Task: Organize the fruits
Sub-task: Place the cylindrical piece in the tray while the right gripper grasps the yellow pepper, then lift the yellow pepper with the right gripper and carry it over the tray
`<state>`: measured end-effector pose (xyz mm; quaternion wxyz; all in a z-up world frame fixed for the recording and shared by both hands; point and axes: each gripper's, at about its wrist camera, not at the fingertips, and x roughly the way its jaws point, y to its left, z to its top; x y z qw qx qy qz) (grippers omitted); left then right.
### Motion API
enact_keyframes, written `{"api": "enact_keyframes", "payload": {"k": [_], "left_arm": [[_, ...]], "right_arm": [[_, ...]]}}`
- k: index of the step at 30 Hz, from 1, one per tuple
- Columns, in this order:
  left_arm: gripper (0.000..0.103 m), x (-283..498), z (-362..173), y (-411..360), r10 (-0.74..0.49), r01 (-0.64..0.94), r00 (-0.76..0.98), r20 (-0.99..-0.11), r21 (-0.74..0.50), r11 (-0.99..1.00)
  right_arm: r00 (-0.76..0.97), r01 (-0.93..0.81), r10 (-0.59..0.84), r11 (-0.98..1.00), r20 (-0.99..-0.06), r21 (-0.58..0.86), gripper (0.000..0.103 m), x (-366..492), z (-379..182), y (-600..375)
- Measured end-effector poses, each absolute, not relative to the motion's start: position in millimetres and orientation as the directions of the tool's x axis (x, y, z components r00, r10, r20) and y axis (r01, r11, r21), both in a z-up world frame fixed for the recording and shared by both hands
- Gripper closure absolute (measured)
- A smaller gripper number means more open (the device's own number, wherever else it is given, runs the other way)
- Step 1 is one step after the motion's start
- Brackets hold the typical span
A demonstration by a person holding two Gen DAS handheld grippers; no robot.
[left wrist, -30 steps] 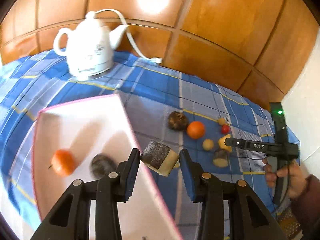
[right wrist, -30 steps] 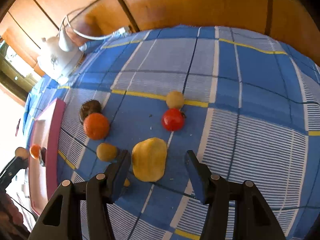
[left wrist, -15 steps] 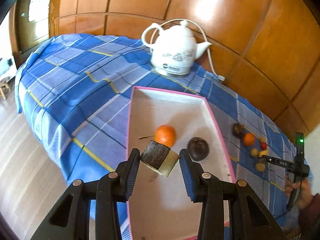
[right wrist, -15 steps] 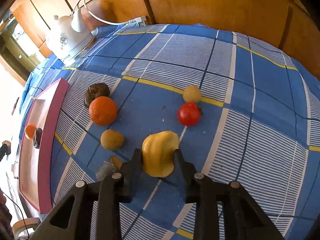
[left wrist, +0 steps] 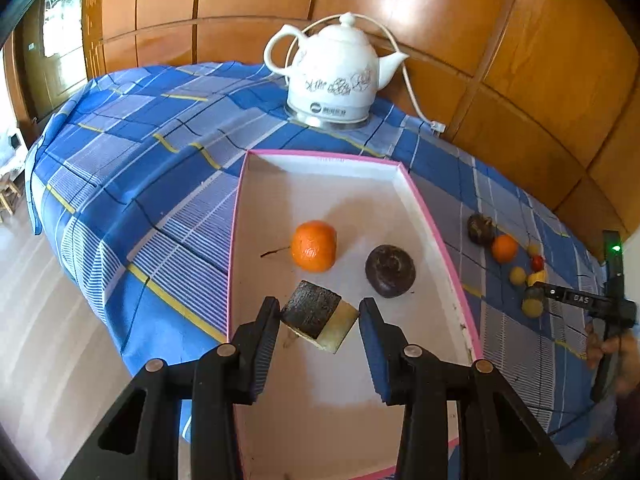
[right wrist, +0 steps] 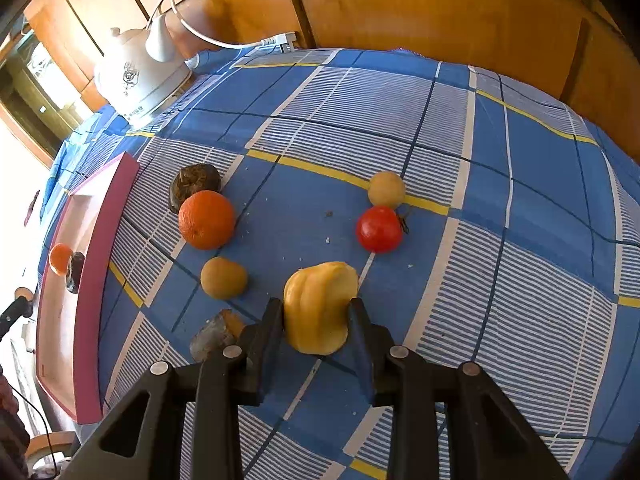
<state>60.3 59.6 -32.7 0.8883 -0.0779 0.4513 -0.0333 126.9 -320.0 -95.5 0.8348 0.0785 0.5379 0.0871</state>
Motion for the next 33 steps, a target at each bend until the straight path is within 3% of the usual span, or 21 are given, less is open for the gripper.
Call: {"api": "enact_keyframes", "payload": {"k": [21,23,25,33], "left_arm": [[0.061,74.1,-42.8,56.3,0.01,-0.069,0.612,-0.791,-0.041,0.997],[0.053,71.8,-40.3,55.0,0.026,-0.076,0.622,-0.783,-0.027,0.997],[0.038,66.7,-33.6,52.7,0.05,-0.088,0.648,-0.76,-0.009,0.996],[0.036,53.1,-9.1,33.3,0.028,-0.032,0.711,-0.703,0.008,0.999]], "right_arm": [[0.419,-0.085,0.201,0.98,-0.886,0.182,0.072,125.5,-92.9,-314.6],[0.424,-0.089,0.199,0.98,-0.884,0.178,0.074,124.5,-91.5,-313.9],[0.429,-0.091,0.2,0.98,-0.881,0.178,0.076,124.0,-89.9,-313.9],[0.428,-0.096,0.207,0.978,-0.88,0.183,0.076,124.3,-89.9,-315.4]]}}
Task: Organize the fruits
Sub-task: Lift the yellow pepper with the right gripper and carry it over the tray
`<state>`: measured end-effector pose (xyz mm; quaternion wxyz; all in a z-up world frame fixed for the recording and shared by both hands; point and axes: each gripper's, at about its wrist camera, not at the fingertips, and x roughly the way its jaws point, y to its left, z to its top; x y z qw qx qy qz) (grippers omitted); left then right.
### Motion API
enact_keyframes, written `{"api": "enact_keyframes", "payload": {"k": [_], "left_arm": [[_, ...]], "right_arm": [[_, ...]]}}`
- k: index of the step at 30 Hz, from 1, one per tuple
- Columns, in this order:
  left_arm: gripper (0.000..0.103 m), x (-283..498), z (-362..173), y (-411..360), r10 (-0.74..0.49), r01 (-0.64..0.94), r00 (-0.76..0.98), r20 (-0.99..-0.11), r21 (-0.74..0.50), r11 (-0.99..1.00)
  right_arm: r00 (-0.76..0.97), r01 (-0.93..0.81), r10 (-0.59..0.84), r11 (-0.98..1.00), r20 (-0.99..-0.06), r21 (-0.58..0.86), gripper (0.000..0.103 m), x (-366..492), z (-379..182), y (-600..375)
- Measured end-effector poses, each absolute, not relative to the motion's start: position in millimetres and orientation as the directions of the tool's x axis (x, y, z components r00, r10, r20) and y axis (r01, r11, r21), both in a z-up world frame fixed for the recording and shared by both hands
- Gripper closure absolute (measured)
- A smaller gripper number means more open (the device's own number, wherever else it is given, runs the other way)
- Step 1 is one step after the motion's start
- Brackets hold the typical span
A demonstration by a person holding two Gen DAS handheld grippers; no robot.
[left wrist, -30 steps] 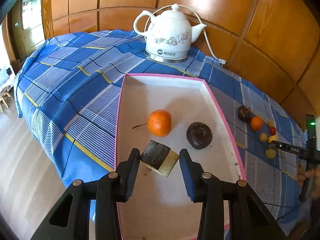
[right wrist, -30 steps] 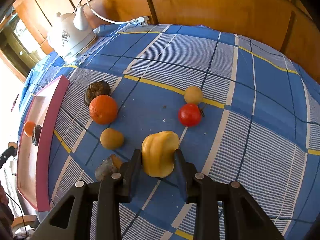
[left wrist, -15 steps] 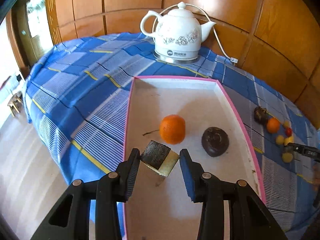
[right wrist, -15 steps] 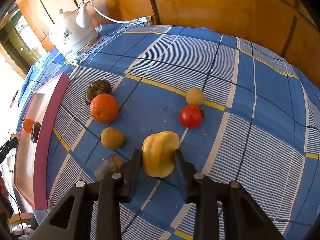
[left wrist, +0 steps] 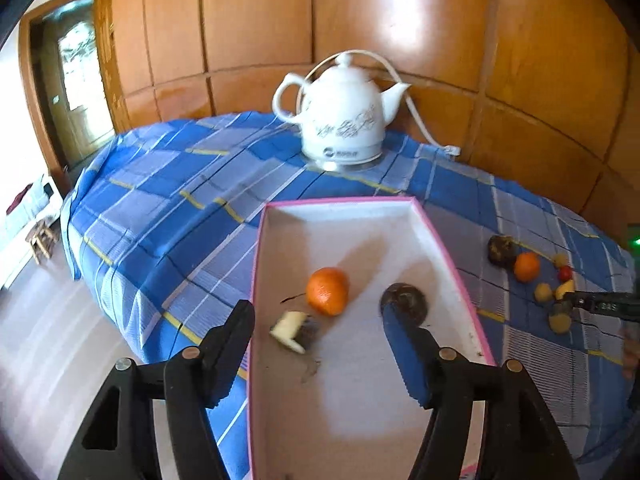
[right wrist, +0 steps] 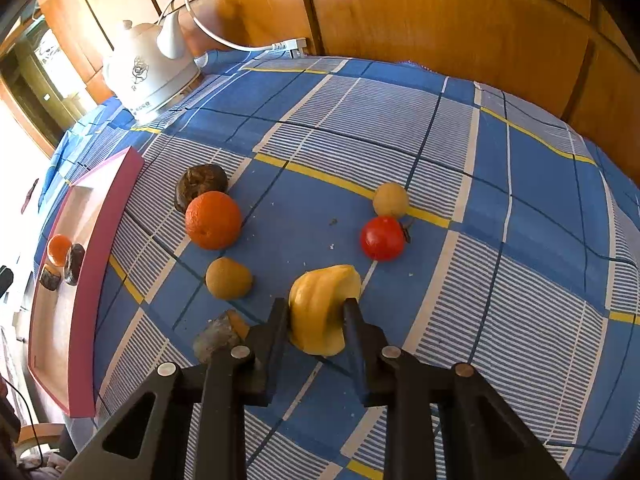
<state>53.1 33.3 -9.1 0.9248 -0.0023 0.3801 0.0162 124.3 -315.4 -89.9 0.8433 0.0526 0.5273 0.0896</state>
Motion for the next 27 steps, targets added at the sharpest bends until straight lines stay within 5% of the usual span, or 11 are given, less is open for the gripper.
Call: {"api": "enact_keyframes", "payload": {"k": [12,21,27], "left_arm": [[0.035,44.4,-8.4,10.8,-0.026,0.035,0.696,-0.717,-0.002,0.999],[0.035,40.9,-10.2,7.8,-0.041,0.05,0.692,-0.721,-0.009,0.999],[0.035,40.8,-9.1,18.1,-0.032,0.024,0.693,-0.72,-0.021,0.999]], "right_arm": [[0.396,-0.058,0.27,0.961,-0.878,0.27,0.065,127.2,-98.3,-325.7],[0.433,-0.074,0.245,0.969,-0.867,0.237,0.081,124.1,-85.1,-321.1],[0.444,-0.09,0.223,0.975,-0.868,0.205,0.081,120.7,-80.1,-318.8]]}}
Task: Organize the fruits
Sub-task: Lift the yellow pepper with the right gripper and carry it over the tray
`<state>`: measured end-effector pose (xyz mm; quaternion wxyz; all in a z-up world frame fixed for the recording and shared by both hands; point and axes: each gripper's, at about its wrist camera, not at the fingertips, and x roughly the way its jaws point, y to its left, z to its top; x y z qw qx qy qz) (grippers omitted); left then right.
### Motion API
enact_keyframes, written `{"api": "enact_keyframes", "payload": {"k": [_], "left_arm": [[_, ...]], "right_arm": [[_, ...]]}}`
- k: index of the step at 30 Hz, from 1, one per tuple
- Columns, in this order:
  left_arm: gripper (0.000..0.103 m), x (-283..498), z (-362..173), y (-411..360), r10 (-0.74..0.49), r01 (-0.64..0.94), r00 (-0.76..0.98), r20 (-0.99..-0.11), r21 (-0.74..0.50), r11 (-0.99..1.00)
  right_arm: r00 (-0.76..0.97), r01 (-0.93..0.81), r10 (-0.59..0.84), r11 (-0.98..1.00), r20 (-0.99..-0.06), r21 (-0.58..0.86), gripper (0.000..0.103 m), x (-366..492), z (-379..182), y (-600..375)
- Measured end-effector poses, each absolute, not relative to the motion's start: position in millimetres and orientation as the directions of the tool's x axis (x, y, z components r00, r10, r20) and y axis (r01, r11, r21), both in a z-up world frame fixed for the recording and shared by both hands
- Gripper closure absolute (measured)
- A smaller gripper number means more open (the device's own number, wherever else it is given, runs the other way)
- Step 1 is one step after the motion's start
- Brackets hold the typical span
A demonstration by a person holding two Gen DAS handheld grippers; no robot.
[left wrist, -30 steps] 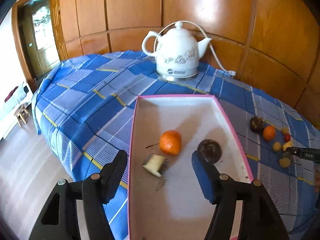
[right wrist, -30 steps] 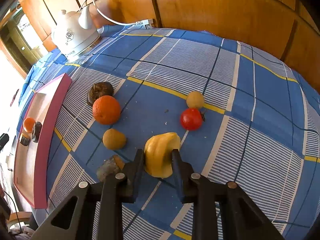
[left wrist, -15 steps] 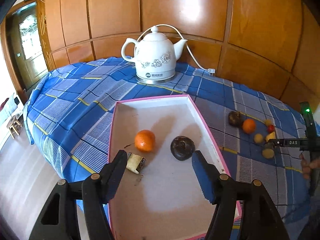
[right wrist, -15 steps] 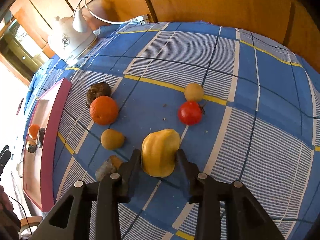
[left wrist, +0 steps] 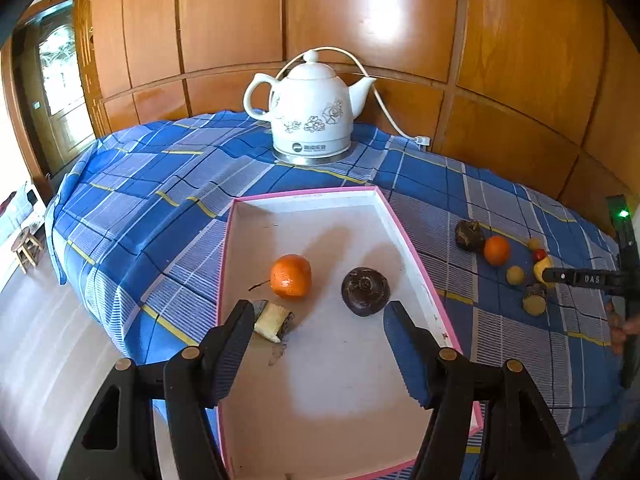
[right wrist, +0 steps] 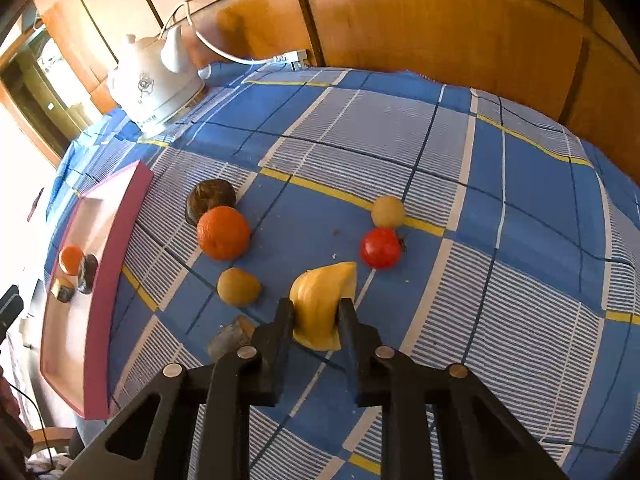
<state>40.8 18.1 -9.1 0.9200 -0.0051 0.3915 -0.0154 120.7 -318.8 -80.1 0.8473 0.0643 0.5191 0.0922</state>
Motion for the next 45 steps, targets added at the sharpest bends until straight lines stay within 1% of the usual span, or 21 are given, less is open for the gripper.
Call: {"api": "enact_keyframes", "payload": {"k": [5,11,15,17,19,20,28,34,36,41,45], "left_arm": [[0.035,38.6,-10.0,22.7,-0.03,0.017,0.691,-0.722,-0.024,1.0],[0.035,36.6,-8.1,24.8,-0.025,0.014,0.697,-0.717,-0.021,1.0],[0.035,35.0,-7.9,26.5,-0.018,0.008,0.699,-0.715,-0.017,1.0],[0.034,32.9,-6.1,28.1,-0.009,0.0,0.704,-0.71,-0.013,1.0],[0.029,31.4,-4.6,29.8,-0.001,-0.009,0.709,-0.705,-0.01,1.0],[0.029,30.1,-3.3,31.2,0.002,-0.015,0.714,-0.7,-0.012,1.0],[0.028,25.4,-2.4,34.0,-0.001,-0.013,0.72,-0.694,-0.015,1.0],[0.028,23.2,-1.3,35.3,-0.012,-0.01,0.724,-0.69,-0.027,1.0],[0.028,23.3,-1.4,35.3,-0.016,-0.01,0.722,-0.692,-0.032,0.999],[0.026,21.5,-3.2,39.9,-0.027,-0.011,0.719,-0.694,-0.051,0.999],[0.022,18.6,-4.4,47.7,-0.019,-0.031,0.724,-0.689,-0.06,0.998]], "right_arm": [[0.449,-0.094,0.197,0.98,-0.872,0.174,0.081,120.0,-81.2,-315.5],[0.505,-0.099,0.235,0.972,-0.83,0.214,0.081,113.3,-59.7,-317.8],[0.518,-0.114,0.243,0.97,-0.82,0.215,0.081,110.5,-52.9,-314.3],[0.525,-0.115,0.238,0.971,-0.817,0.209,0.081,109.8,-50.3,-313.5],[0.531,-0.111,0.238,0.971,-0.813,0.211,0.081,108.8,-48.3,-314.7],[0.534,-0.107,0.234,0.972,-0.812,0.209,0.081,108.5,-47.6,-315.2],[0.54,-0.108,0.248,0.968,-0.804,0.225,0.081,105.1,-43.7,-316.5],[0.541,-0.175,0.287,0.958,-0.79,0.229,0.081,94.2,-30.6,-295.5],[0.535,-0.205,0.322,0.946,-0.781,0.25,0.081,89.4,-25.7,-284.0],[0.495,-0.315,0.407,0.908,-0.768,0.277,0.081,80.6,-19.7,-232.1],[0.445,-0.402,0.463,0.868,-0.766,0.291,0.081,78.5,-20.1,-181.8]]}}
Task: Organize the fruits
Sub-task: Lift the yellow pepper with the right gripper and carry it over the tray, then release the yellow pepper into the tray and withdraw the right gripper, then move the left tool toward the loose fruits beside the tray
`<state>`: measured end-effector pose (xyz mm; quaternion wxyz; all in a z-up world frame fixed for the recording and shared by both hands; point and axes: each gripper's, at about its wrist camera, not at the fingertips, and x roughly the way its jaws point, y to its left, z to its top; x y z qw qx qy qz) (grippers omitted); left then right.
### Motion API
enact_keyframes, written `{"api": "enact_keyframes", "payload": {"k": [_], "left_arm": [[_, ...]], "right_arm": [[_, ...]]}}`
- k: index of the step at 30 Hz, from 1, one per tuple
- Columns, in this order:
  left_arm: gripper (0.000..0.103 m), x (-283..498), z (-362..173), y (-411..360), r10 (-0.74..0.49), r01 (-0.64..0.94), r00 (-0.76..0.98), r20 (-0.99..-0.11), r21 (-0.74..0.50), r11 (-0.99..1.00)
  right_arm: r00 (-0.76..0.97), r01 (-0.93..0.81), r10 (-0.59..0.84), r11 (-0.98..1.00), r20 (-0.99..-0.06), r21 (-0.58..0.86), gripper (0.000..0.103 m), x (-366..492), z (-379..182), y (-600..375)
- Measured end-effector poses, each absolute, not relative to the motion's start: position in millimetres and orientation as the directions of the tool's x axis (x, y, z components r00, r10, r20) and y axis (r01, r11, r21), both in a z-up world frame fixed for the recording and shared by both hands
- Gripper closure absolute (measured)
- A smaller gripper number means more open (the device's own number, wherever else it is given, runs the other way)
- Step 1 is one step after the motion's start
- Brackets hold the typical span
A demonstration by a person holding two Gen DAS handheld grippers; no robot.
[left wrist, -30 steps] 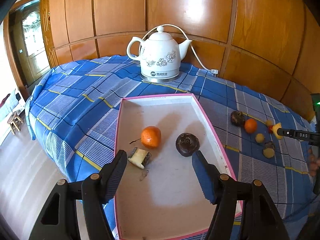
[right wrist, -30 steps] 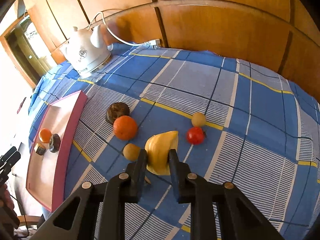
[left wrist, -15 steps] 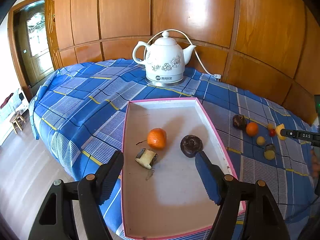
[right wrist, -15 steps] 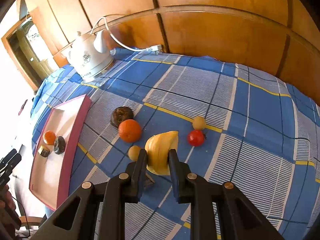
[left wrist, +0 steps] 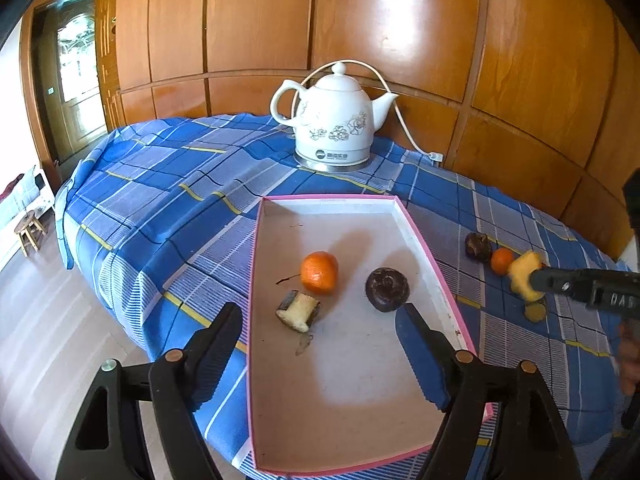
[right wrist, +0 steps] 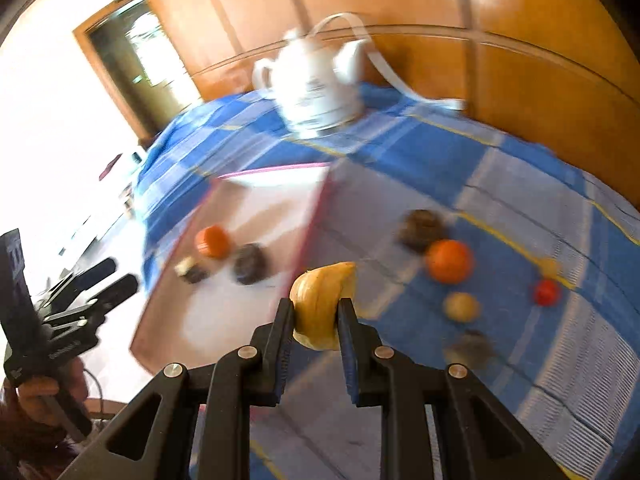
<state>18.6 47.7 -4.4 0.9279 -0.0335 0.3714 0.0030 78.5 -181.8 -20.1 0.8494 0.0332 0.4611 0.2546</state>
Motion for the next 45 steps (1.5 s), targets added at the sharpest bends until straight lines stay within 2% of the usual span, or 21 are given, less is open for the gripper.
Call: {"api": "enact_keyframes", "payload": {"k": [4,10,17,28,45], "left_arm": [[0.021,15.3,-4.7,56.8,0.013,-0.063,0.735,-0.678,-0.049,0.997],[0.021,11.0,-0.6,75.1,0.064,-0.124,0.756,-0.652,-0.048,0.991],[0.021,6.4,-1.4,86.8,0.089,-0.147,0.757,-0.647,-0.036,0.988],[0.021,3.6,4.4,68.9,0.075,-0.094,0.773,-0.63,0.003,0.996],[0.021,-0.5,13.3,26.8,0.041,0.015,0.798,-0.601,0.087,0.996]], "right_arm": [[0.377,-0.465,0.502,0.829,-0.778,0.309,0.081,82.4,-29.4,-125.8],[0.288,-0.465,0.543,0.799,-0.789,0.381,0.08,99.9,-49.0,-73.2],[0.288,-0.463,0.546,0.798,-0.787,0.385,0.078,102.8,-48.7,-53.1],[0.424,-0.442,0.403,0.874,-0.811,0.203,0.073,88.0,-28.3,-100.8],[0.543,-0.342,0.299,0.932,-0.785,0.118,0.072,74.8,-6.8,-176.1]]}}
